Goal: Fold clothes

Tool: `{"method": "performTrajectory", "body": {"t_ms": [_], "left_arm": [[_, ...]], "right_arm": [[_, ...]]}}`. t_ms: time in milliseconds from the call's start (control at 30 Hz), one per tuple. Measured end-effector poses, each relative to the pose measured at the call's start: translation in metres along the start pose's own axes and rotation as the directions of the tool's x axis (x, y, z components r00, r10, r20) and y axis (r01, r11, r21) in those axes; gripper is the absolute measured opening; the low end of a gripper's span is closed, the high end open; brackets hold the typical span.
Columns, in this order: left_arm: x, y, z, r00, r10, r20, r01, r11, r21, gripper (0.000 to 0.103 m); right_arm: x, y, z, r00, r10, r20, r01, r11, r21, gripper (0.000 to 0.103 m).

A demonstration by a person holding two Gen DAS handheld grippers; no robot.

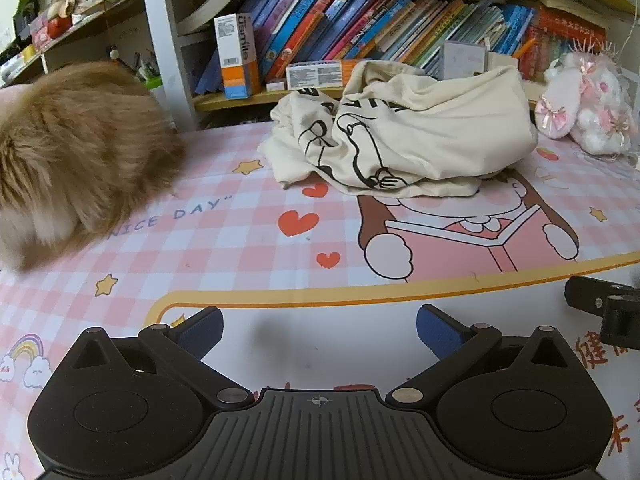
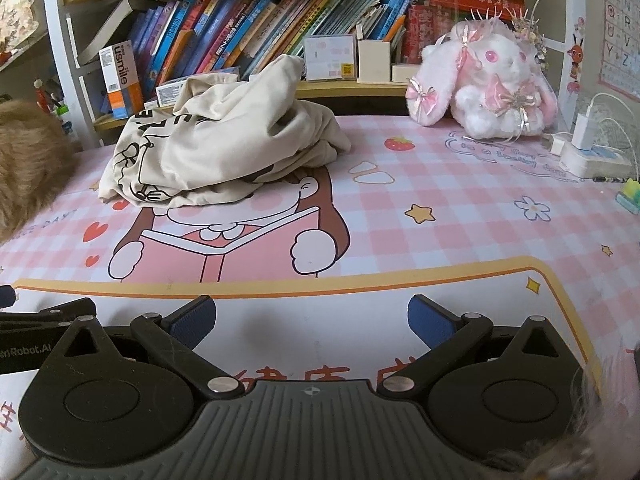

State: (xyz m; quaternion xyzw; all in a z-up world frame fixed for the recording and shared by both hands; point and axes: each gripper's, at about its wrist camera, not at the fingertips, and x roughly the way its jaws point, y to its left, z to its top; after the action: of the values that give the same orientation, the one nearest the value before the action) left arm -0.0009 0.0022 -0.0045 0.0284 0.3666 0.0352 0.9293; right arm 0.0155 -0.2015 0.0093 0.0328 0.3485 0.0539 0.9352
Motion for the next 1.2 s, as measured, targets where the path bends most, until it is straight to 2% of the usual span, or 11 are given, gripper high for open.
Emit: {"method": "performTrajectory", "body": {"t_ms": [167, 433, 633, 800, 967, 1200], "left_arm": [[0.001, -0.001, 0.0, 0.999, -0.027, -0.023, 0.027, 1.0, -0.012, 0.103], [0.006, -0.005, 0.006, 0.998, 0.046, -0.04, -0.048, 0.998, -0.037, 0.103], [0.005, -0.013, 0.02, 0.999, 0.051, -0.003, -0.051, 0.998, -0.031, 0.103], [0.007, -0.024, 0.042, 1.0, 0.017, 0.021, -0.016, 0.999, -0.03, 0.103], [0.01, -0.047, 0.069, 0.997, -0.021, 0.081, 0.02, 1.0, 0.022, 0.103], [0.035, -0.091, 0.101, 0.989, -0.022, 0.146, 0.01, 0.996, 0.085, 0.103]], "right_arm": [[0.001, -0.002, 0.0, 1.0, 0.006, -0.007, -0.006, 1.0, 0.002, 0.103], [0.005, -0.009, 0.002, 1.0, 0.014, -0.021, -0.015, 1.0, -0.015, 0.103], [0.007, -0.021, 0.011, 1.0, 0.009, -0.001, -0.009, 0.999, -0.043, 0.103], [0.014, -0.043, 0.023, 1.0, 0.006, 0.002, -0.006, 0.999, -0.033, 0.103], [0.021, -0.061, 0.035, 1.0, 0.025, 0.004, -0.024, 0.998, -0.052, 0.103], [0.02, -0.086, 0.046, 0.998, 0.067, 0.018, -0.066, 0.996, -0.055, 0.103]]}}
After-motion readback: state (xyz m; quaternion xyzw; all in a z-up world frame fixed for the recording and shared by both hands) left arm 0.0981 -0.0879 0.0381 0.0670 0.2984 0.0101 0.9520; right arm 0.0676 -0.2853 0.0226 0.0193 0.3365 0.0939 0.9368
